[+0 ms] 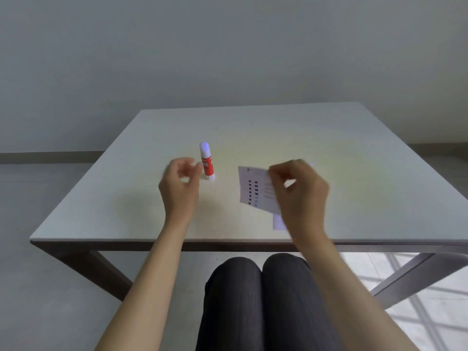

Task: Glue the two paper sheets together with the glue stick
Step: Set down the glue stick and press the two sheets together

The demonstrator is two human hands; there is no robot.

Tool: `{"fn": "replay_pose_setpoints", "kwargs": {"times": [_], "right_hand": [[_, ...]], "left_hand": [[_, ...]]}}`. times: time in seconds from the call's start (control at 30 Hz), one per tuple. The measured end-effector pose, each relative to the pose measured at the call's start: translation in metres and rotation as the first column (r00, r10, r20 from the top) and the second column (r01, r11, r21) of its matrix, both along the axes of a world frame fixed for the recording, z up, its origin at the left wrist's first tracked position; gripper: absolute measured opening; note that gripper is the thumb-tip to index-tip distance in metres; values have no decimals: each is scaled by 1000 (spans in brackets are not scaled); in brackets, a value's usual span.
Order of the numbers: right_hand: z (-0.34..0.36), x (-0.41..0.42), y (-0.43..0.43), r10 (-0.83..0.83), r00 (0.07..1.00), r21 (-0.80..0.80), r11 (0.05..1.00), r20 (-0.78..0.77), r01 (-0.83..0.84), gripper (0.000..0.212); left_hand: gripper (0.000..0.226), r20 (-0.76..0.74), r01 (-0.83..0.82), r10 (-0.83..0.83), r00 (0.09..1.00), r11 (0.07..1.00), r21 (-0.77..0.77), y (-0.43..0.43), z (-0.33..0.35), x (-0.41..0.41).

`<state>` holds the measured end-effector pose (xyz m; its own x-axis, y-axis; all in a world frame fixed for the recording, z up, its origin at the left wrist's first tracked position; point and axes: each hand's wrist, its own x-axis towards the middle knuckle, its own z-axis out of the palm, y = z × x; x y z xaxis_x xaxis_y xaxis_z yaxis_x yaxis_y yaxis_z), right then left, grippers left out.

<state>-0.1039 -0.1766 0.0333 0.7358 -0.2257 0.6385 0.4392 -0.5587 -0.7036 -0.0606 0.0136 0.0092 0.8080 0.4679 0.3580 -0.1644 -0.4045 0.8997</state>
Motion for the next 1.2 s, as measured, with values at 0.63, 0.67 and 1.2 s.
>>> {"fn": "replay_pose_setpoints", "kwargs": {"times": [0.63,0.67,1.2], "right_hand": [[-15,2,-59,210,924,577,817,-319,14,12],[-14,3,-65,232,902,539,842,-364,1,11],[-35,10,-95,325,686,437,900,-651,-12,16]], "left_hand": [[18,-265,450,-481,836,877,-171,-80,12,-23],[17,-296,473,-484,823,874,-112,-79,14,-18],[15,-504,542,-472,723,841,-10,-94,-14,-6]]}}
